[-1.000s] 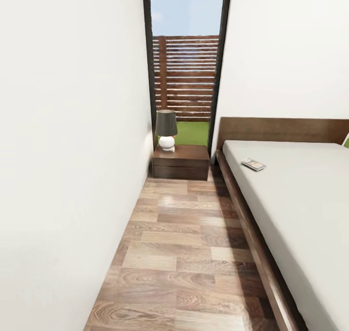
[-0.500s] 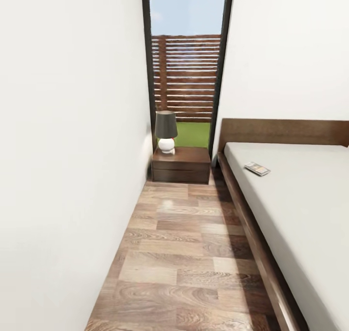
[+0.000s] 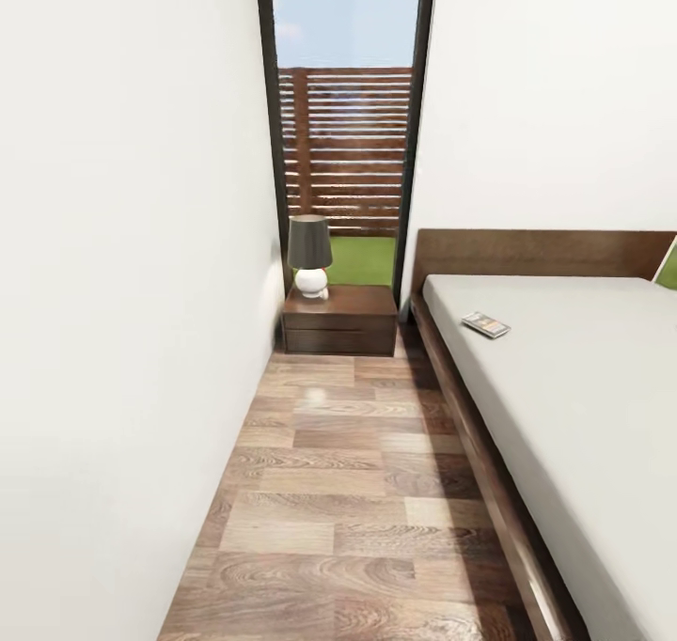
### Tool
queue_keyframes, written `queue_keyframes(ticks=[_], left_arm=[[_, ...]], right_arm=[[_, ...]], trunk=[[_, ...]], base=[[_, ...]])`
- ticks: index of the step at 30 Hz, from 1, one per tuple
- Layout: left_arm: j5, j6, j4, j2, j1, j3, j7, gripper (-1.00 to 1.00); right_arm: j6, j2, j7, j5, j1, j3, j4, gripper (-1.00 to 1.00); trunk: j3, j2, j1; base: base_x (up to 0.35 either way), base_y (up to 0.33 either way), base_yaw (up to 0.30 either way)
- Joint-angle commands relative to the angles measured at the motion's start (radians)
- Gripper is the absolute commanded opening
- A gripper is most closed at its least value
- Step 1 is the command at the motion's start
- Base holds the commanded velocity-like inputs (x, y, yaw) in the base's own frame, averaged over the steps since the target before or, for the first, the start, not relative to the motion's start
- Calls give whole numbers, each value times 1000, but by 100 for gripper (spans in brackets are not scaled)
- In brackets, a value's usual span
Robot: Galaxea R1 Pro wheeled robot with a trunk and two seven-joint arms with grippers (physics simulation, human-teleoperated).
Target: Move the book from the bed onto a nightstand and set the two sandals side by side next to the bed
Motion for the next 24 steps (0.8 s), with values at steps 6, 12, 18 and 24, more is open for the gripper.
queue_keyframes(ticks=[6, 12, 18, 24], left_arm=[[-9, -4, 1, 0, -1, 8, -2, 100], [-9, -4, 1, 0, -1, 8, -3, 100], [-9, -4, 1, 0, -1, 8, -3, 100], [-9, -4, 1, 0, -1, 8, -3, 100]], right_arm=[[-5, 0, 5, -11, -2, 7, 4, 100], [-5, 0, 5, -11, -2, 7, 4, 100], [-5, 0, 6, -11, -2, 7, 4, 100], [-6, 0, 5, -11, -2, 7, 4, 100]], trunk=[[-1, 0, 0], [-1, 0, 0], [-1, 0, 0], [-1, 0, 0]], base=[[221, 0, -1], [314, 0, 0], [319, 0, 0], [313, 0, 0]])
